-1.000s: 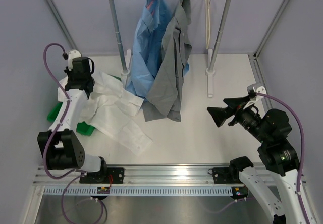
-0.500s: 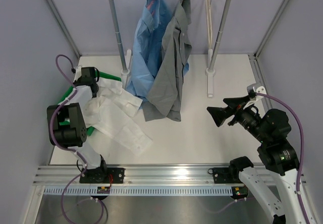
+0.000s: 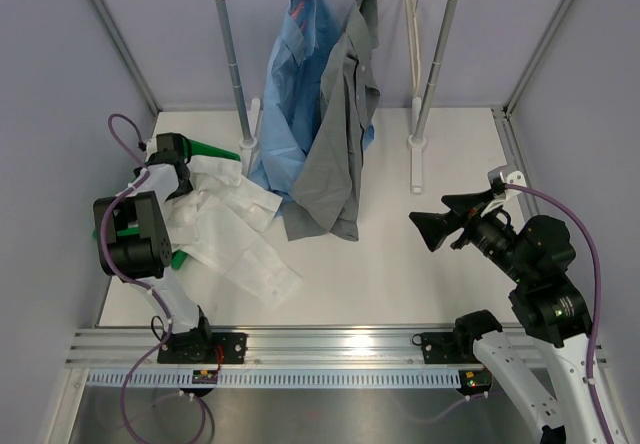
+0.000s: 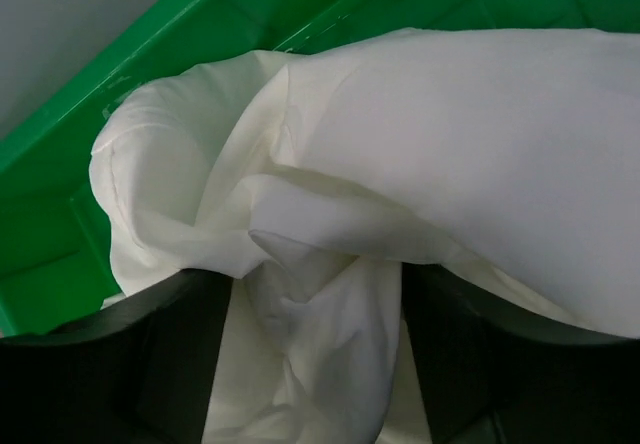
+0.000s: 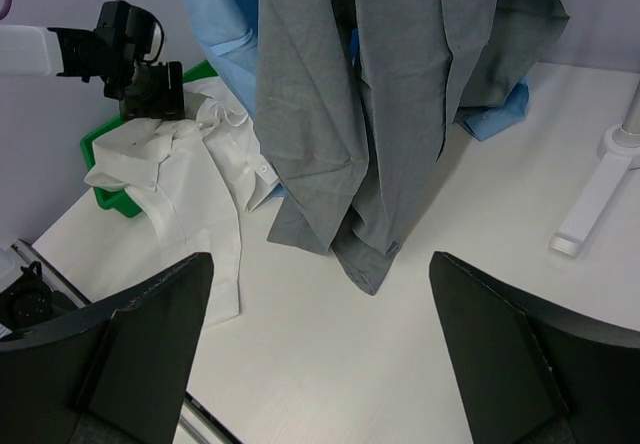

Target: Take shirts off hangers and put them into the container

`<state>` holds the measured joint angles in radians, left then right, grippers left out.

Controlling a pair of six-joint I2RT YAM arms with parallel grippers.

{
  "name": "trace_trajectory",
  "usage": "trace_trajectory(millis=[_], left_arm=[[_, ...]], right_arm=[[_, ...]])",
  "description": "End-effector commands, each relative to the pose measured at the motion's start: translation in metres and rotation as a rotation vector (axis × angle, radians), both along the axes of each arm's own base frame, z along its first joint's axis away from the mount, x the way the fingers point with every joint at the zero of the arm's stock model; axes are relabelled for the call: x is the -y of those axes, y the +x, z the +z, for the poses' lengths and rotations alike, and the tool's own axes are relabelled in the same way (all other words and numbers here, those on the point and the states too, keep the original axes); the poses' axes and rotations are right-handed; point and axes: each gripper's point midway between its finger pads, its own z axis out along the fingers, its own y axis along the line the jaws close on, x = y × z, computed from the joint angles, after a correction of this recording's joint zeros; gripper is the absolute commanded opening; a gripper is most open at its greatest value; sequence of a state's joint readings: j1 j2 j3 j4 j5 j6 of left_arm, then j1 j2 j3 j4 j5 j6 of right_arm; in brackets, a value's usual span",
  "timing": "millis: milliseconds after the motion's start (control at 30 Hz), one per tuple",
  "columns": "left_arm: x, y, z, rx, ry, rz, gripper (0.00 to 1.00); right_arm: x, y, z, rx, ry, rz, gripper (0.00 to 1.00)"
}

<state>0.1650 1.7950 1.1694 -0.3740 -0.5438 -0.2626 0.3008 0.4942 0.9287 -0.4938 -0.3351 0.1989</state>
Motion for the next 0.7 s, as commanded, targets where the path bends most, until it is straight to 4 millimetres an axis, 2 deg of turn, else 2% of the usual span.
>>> trace_trajectory(millis=[0, 67, 167, 200, 267, 300, 367, 433, 467, 500, 533, 567, 600, 633, 667], left_arm=[[0.003, 0.019, 0.034, 0.098, -0.035, -0.003, 0.73], [0.008, 0.015, 0.048, 0.097, -0.063, -0.003, 0.82], [0.014, 0.012, 0.071, 0.110, -0.094, -0.004, 0.90], [0.017, 0.010, 0.087, 0.143, -0.090, -0.011, 0.94], [0.018, 0.003, 0.101, 0.167, -0.088, -0.016, 0.97], [0.020, -0.001, 0.119, 0.213, -0.082, -0.019, 0.99], [0.027, -0.009, 0.128, 0.234, -0.101, -0.032, 0.99], [0.045, -0.018, 0.142, 0.265, -0.143, -0.078, 0.99], [0.052, -0.024, 0.142, 0.255, -0.152, -0.095, 0.99], [0.070, -0.031, 0.141, 0.227, -0.163, -0.133, 0.99], [0.083, -0.038, 0.149, 0.240, -0.165, -0.170, 0.99], [0.093, -0.048, 0.139, 0.209, -0.171, -0.195, 0.99], [0.122, -0.056, 0.142, 0.204, -0.173, -0.267, 0.99], [0.136, -0.061, 0.133, 0.174, -0.172, -0.298, 0.99], [0.149, -0.068, 0.135, 0.185, -0.175, -0.331, 0.99]], right_arm=[[-0.003, -0.001, 0.006, 0.019, 0.013, 0.014, 1.00], [-0.002, -0.001, 0.007, 0.022, 0.015, 0.013, 0.99], [-0.003, 0.000, 0.005, 0.016, 0.012, 0.013, 0.99], [-0.002, 0.000, 0.005, 0.014, 0.012, 0.011, 0.99], [-0.002, -0.001, 0.006, 0.020, 0.012, 0.010, 0.99], [-0.002, 0.000, 0.005, 0.015, 0.011, 0.008, 0.99], [-0.001, 0.000, 0.005, 0.017, 0.011, 0.005, 0.99], [-0.002, 0.000, 0.005, 0.017, 0.011, 0.007, 1.00], [-0.001, 0.000, 0.005, 0.018, 0.011, 0.002, 1.00], [0.000, 0.000, 0.005, 0.015, 0.011, 0.000, 0.99], [0.000, 0.000, 0.005, 0.017, 0.010, -0.001, 0.99], [0.000, 0.000, 0.005, 0.019, 0.012, -0.001, 0.99], [0.000, 0.000, 0.005, 0.019, 0.012, -0.001, 0.99], [0.000, 0.000, 0.006, 0.021, 0.013, -0.001, 0.99], [0.000, 0.000, 0.005, 0.019, 0.012, 0.000, 0.99]])
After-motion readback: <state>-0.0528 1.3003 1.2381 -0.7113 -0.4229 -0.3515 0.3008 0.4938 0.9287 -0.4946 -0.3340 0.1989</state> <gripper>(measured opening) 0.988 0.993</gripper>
